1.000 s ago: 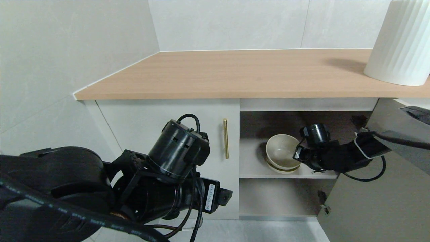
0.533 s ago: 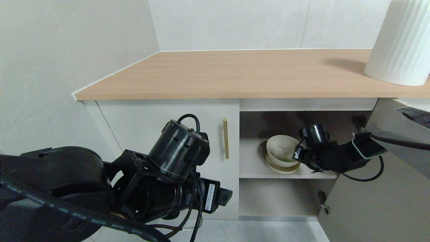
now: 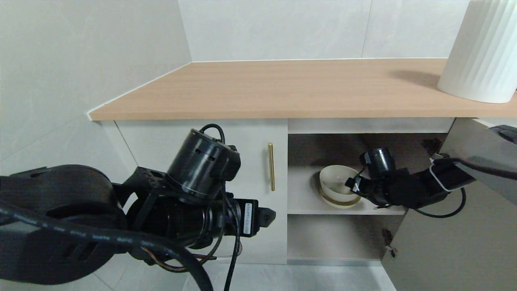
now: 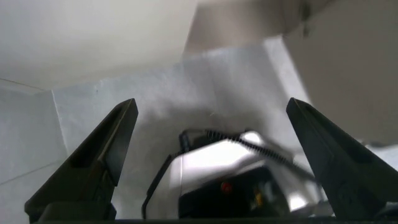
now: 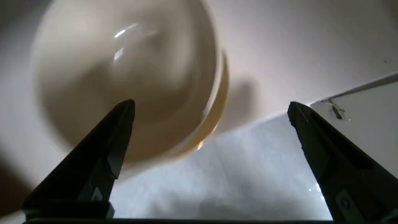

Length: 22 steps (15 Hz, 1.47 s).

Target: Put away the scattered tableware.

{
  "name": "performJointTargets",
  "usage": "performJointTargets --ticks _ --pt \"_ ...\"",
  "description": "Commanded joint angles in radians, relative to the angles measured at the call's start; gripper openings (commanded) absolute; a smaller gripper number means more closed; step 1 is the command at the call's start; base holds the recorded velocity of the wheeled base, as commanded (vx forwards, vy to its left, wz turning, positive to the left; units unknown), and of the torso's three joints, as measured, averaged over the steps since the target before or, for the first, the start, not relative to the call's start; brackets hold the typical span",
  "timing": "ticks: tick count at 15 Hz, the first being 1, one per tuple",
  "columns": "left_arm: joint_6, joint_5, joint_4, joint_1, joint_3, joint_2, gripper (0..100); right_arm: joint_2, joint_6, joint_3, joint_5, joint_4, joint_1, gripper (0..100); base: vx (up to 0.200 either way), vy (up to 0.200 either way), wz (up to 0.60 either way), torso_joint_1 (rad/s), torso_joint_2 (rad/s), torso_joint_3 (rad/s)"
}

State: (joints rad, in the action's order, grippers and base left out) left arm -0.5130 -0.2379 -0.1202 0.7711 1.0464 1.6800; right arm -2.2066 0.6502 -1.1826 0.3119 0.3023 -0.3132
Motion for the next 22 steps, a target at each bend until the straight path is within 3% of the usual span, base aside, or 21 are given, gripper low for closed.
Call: performJointTargets --ticks 1,3,6,8,12,14,22 --pt "-0.021 -0.003 -0.001 -0.036 -0.019 -0.071 100 0.183 -0.053 0.098 -0.054 -0.085 -0.044 100 0.0 0.0 0.0 0.0 0.0 0.0" --pt "-0.015 0.012 -0.001 -0.075 -0.083 -0.152 100 0.364 -0.119 0.129 -0.07 -0.307 -0.095 100 0.0 0.0 0.0 0.0 0.0 0.0" --pt "0.062 0.115 -0.059 -0.234 -0.086 -0.322 100 0.608 -0.127 0.124 -0.117 -0.565 -0.204 100 0.0 0.0 0.0 0.0 0.0 0.0" --pt "0.076 0.155 -0.128 -0.243 -0.16 -0.384 100 0.728 -0.126 0.133 -0.112 -0.689 -0.276 100 0.0 0.0 0.0 0.0 0.0 0.0" --pt "0.077 0.157 -0.13 -0.248 -0.2 -0.395 100 0.831 -0.121 0.261 -0.157 -0.704 -0.28 100 0.0 0.0 0.0 0.0 0.0 0.0" --pt "0.076 0.158 -0.13 -0.248 -0.2 -0.393 100 0.815 -0.121 0.259 -0.157 -0.692 -0.28 100 0.0 0.0 0.0 0.0 0.0 0.0" --pt "0.077 0.158 -0.131 -0.242 -0.201 -0.387 100 0.82 -0.126 0.258 -0.154 -0.701 -0.28 100 -0.2 0.0 0.0 0.004 0.0 0.002"
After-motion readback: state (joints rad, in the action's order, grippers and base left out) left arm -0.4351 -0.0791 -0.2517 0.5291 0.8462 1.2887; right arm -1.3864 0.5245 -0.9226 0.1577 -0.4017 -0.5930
